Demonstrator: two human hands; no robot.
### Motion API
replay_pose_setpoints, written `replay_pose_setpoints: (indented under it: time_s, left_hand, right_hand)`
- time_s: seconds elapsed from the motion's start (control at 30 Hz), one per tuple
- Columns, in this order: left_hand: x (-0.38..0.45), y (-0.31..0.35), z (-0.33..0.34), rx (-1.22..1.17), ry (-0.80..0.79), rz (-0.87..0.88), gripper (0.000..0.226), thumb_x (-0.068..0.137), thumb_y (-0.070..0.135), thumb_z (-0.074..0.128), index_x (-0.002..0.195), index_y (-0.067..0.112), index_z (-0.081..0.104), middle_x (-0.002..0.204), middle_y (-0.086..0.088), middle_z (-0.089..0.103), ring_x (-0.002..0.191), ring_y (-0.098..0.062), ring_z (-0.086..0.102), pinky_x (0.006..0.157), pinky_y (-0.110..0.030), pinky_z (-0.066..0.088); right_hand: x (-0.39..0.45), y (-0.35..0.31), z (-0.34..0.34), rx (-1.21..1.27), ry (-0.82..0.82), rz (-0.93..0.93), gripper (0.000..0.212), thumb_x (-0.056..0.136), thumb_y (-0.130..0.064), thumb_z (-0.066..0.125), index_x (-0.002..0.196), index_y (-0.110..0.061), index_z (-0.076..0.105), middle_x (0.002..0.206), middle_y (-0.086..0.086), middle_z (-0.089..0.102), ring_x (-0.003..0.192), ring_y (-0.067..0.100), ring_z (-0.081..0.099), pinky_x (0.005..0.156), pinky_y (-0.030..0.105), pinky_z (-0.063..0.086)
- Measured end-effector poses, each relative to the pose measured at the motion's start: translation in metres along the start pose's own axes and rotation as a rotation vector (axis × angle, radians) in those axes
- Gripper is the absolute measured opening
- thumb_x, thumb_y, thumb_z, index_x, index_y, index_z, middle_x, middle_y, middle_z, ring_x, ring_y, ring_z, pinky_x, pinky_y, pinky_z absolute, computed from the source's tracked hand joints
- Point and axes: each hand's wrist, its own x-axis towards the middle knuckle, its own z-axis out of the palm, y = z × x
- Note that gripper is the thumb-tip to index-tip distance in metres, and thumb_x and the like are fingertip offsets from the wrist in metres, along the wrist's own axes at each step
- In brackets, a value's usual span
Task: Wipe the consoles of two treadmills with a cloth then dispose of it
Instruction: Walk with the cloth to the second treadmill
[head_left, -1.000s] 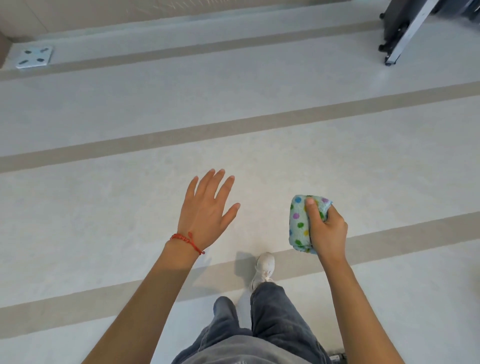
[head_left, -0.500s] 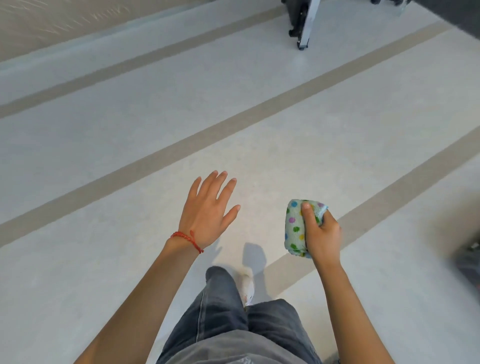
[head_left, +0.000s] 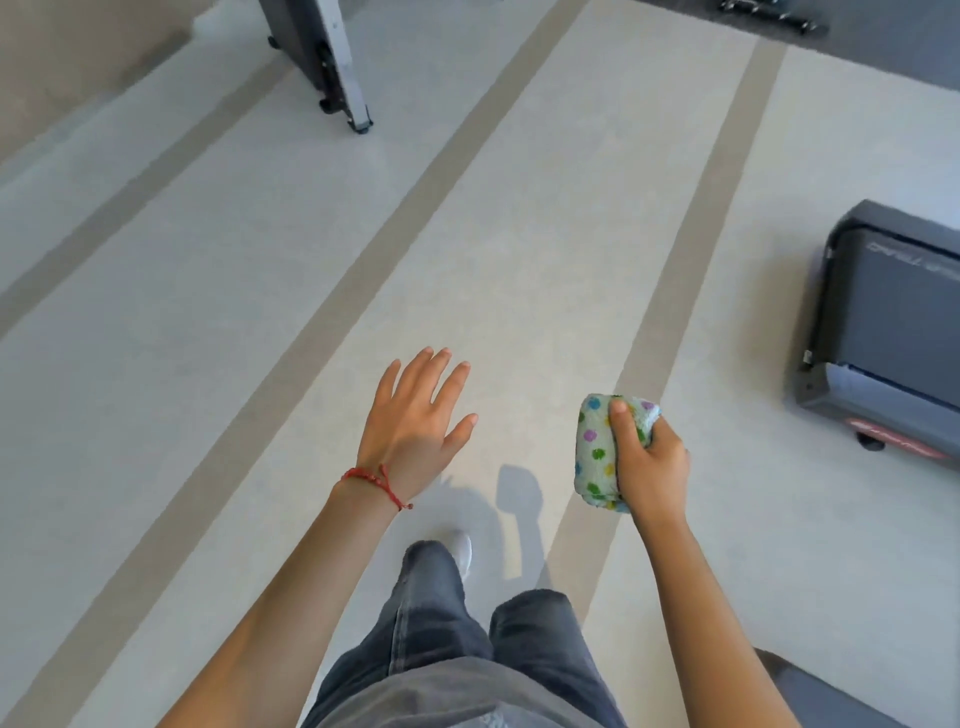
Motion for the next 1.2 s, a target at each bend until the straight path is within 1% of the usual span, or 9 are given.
replay_pose_setpoints:
  time_s: [0.07,0.17,0.27,0.37,0.5,0.7,0.93,1.07,1.2]
  left_hand:
    - [0.037,-0.009,0.004,-0.003,0.005,0.073,0.050,0.088,0.036,0.041,0.119,0.002,0.061,0.123,-0.020,0.058,0.115,-0.037,0.055,0.095,-0.054,0.042]
    - [0.089,-0.016,0.013,-0.020,-0.002,0.141,0.050,0.089,0.036,0.041,0.119,0.002,0.061,0.123,-0.020,0.059,0.115,-0.037,0.055,0.095,-0.053,0.042]
    - [0.142,-0.016,0.029,-0.030,-0.015,0.179,0.050,0.088,0.037,0.040,0.118,0.003,0.062,0.122,-0.019,0.059,0.114,-0.035,0.056,0.094,-0.052,0.043]
    - [0.201,-0.010,0.053,-0.049,-0.022,0.228,0.050,0.087,0.037,0.041,0.116,0.003,0.063,0.121,-0.019,0.060,0.112,-0.035,0.057,0.092,-0.052,0.044]
    - [0.289,0.005,0.085,-0.056,-0.007,0.270,0.050,0.087,0.038,0.042,0.117,0.003,0.062,0.121,-0.019,0.059,0.114,-0.034,0.055,0.092,-0.050,0.045]
    - [0.428,0.035,0.113,-0.070,0.006,0.291,0.050,0.088,0.037,0.040,0.119,0.004,0.062,0.122,-0.018,0.059,0.115,-0.033,0.054,0.094,-0.049,0.045]
    - [0.557,0.048,0.129,-0.066,0.027,0.326,0.050,0.088,0.036,0.041,0.119,0.003,0.061,0.123,-0.018,0.058,0.115,-0.034,0.054,0.094,-0.049,0.044]
    - [0.633,0.044,0.147,-0.061,0.038,0.356,0.050,0.087,0.036,0.042,0.118,0.003,0.062,0.122,-0.018,0.059,0.113,-0.034,0.056,0.093,-0.049,0.045]
    - [0.713,0.038,0.173,-0.072,0.020,0.402,0.049,0.086,0.036,0.042,0.119,0.005,0.062,0.123,-0.016,0.059,0.115,-0.032,0.052,0.094,-0.047,0.044]
  right_hand:
    - [0.022,-0.012,0.004,0.022,0.050,0.022,0.048,0.086,-0.042,0.057,0.071,0.003,0.049,0.065,0.007,0.052,0.056,0.016,0.050,0.043,0.017,0.041]
    - [0.053,-0.028,0.007,0.058,0.109,0.065,0.053,0.086,-0.043,0.057,0.077,0.009,0.050,0.068,0.010,0.055,0.060,0.018,0.053,0.050,0.026,0.045]
    - [0.092,-0.038,0.007,0.060,0.166,0.088,0.054,0.085,-0.043,0.057,0.081,0.011,0.052,0.070,0.013,0.058,0.061,0.020,0.055,0.052,0.028,0.047]
    - [0.142,-0.050,0.003,0.068,0.203,0.095,0.051,0.086,-0.044,0.056,0.080,0.007,0.054,0.072,0.012,0.061,0.063,0.020,0.058,0.054,0.029,0.049]
    - [0.226,-0.069,-0.008,0.058,0.236,0.092,0.047,0.086,-0.043,0.056,0.077,0.003,0.055,0.069,0.007,0.059,0.062,0.018,0.057,0.054,0.028,0.048]
    - [0.358,-0.115,-0.035,0.045,0.239,0.086,0.039,0.086,-0.044,0.056,0.063,-0.013,0.049,0.062,-0.001,0.055,0.057,0.013,0.053,0.049,0.024,0.042]
    - [0.472,-0.165,-0.043,0.078,0.245,0.084,0.038,0.086,-0.041,0.057,0.061,-0.014,0.047,0.062,-0.001,0.052,0.057,0.012,0.052,0.049,0.022,0.043]
    - [0.538,-0.184,-0.037,0.080,0.273,0.096,0.041,0.086,-0.039,0.058,0.058,-0.013,0.043,0.058,-0.001,0.049,0.053,0.012,0.048,0.039,0.010,0.038]
    - [0.607,-0.205,-0.029,0.123,0.346,0.131,0.041,0.086,-0.039,0.058,0.060,-0.011,0.044,0.059,0.000,0.048,0.053,0.012,0.047,0.038,0.009,0.037]
